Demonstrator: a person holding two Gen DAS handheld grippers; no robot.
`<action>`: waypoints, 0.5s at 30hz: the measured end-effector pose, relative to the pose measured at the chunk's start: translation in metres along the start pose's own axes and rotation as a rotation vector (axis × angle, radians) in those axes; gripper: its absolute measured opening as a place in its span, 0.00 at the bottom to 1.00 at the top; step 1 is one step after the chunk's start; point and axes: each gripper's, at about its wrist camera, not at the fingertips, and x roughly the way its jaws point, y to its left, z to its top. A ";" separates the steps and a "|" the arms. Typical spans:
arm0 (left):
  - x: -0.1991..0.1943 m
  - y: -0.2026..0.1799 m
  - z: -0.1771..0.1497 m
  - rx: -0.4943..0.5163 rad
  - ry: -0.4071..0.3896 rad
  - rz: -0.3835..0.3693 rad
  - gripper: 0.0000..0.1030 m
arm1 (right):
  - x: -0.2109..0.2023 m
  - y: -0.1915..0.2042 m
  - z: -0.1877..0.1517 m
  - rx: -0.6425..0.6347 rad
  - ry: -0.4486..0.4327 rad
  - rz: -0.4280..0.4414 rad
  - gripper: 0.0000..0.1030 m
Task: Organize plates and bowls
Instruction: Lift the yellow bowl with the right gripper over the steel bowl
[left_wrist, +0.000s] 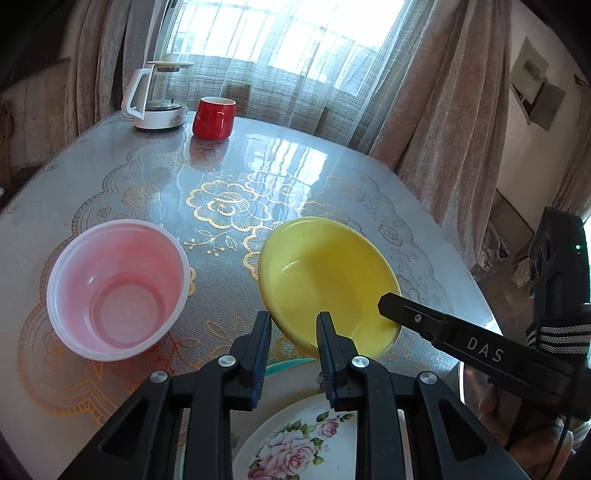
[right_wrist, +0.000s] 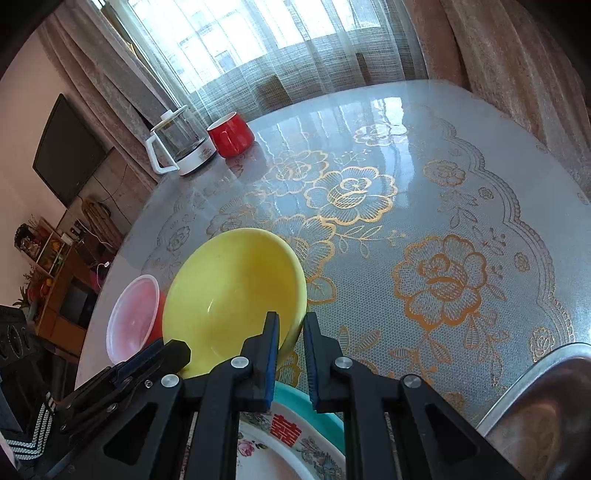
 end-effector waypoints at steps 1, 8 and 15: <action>-0.006 -0.005 -0.002 0.019 -0.014 -0.007 0.23 | -0.005 0.000 -0.002 0.003 -0.012 0.002 0.13; -0.036 -0.037 -0.021 0.100 -0.071 -0.018 0.23 | -0.054 -0.010 -0.025 0.012 -0.081 0.027 0.13; -0.049 -0.072 -0.039 0.157 -0.062 -0.106 0.24 | -0.106 -0.026 -0.047 -0.004 -0.158 0.001 0.13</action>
